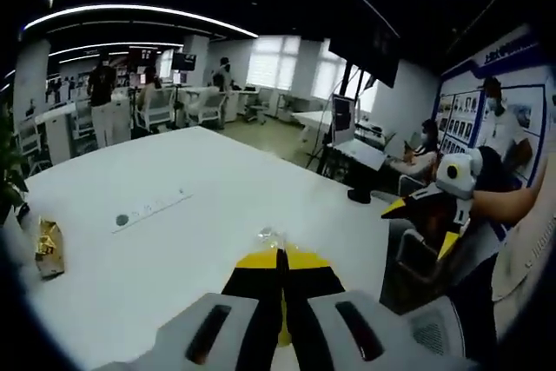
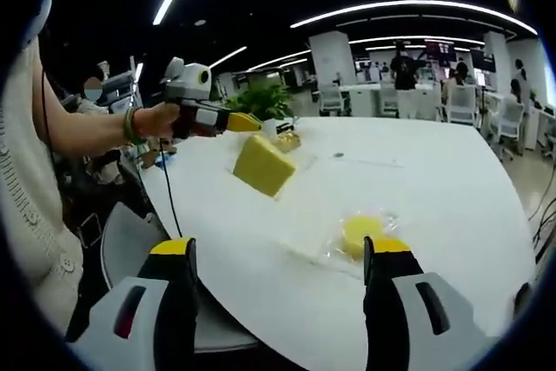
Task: Compare the silicone blocks by pressing each to a similar depth, holding the contact briefly, and releasing to observe deformation and rebound differences across the visible hardness samples.
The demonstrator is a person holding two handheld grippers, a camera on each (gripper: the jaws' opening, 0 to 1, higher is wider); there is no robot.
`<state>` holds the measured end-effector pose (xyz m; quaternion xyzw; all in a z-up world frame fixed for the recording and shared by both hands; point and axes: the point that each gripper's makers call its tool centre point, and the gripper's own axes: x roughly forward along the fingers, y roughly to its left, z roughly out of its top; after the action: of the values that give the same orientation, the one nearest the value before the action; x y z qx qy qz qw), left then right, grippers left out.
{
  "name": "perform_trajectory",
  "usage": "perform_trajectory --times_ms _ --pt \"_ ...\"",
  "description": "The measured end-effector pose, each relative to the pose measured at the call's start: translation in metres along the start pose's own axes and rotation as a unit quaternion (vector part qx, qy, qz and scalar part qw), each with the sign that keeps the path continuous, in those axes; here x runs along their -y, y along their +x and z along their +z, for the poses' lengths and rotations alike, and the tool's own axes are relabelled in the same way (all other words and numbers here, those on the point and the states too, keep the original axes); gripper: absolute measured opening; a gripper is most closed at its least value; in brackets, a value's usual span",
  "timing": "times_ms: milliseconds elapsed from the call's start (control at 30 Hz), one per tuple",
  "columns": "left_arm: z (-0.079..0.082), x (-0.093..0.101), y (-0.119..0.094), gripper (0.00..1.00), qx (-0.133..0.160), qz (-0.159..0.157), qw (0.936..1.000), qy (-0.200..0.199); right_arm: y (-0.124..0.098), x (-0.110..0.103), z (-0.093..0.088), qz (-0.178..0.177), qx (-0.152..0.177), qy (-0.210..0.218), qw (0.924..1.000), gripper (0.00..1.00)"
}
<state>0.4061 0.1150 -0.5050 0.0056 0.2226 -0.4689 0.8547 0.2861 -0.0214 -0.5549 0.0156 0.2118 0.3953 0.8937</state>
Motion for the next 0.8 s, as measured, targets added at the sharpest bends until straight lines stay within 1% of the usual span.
perform_trajectory --times_ms 167,233,267,367,433,567,600,633,733,800 --pt "0.003 0.004 -0.003 0.0 -0.004 -0.007 0.9999 0.007 0.007 0.003 0.011 0.02 -0.006 -0.018 0.9996 0.75" --pt "0.004 0.007 -0.004 0.0 -0.008 -0.012 0.9998 0.011 0.012 0.006 0.016 0.029 -0.014 -0.025 0.9992 0.76" --pt "0.004 0.008 -0.004 0.0 -0.008 -0.013 0.9998 0.014 0.014 0.008 0.022 0.033 -0.013 -0.037 0.9987 0.76" --pt "0.006 0.013 -0.004 0.0 -0.011 -0.02 0.9995 0.021 0.022 0.011 0.033 0.047 -0.016 -0.045 0.9977 0.77" --pt "0.007 0.017 -0.005 0.0 -0.014 -0.032 0.9992 0.023 0.027 0.013 0.039 0.056 -0.019 -0.061 0.9964 0.76" --pt "0.013 0.025 -0.005 0.0 -0.009 -0.046 0.9984 0.032 0.041 0.015 0.047 0.077 -0.026 -0.061 0.9949 0.78" --pt "0.016 0.029 -0.006 0.0 -0.008 -0.057 0.9979 0.029 0.047 0.015 0.049 0.082 -0.027 -0.064 0.9942 0.78" --pt "0.018 0.03 -0.006 0.0 -0.004 -0.058 0.9978 0.031 0.051 0.015 0.049 0.087 -0.031 -0.066 0.9936 0.78" --pt "0.026 0.037 -0.007 0.0 0.006 -0.077 0.9965 0.034 0.066 0.014 0.048 0.104 -0.044 -0.064 0.9916 0.78" --pt "0.028 0.04 -0.007 0.0 0.011 -0.086 0.9958 0.03 0.073 0.013 0.048 0.11 -0.043 -0.065 0.9908 0.78"
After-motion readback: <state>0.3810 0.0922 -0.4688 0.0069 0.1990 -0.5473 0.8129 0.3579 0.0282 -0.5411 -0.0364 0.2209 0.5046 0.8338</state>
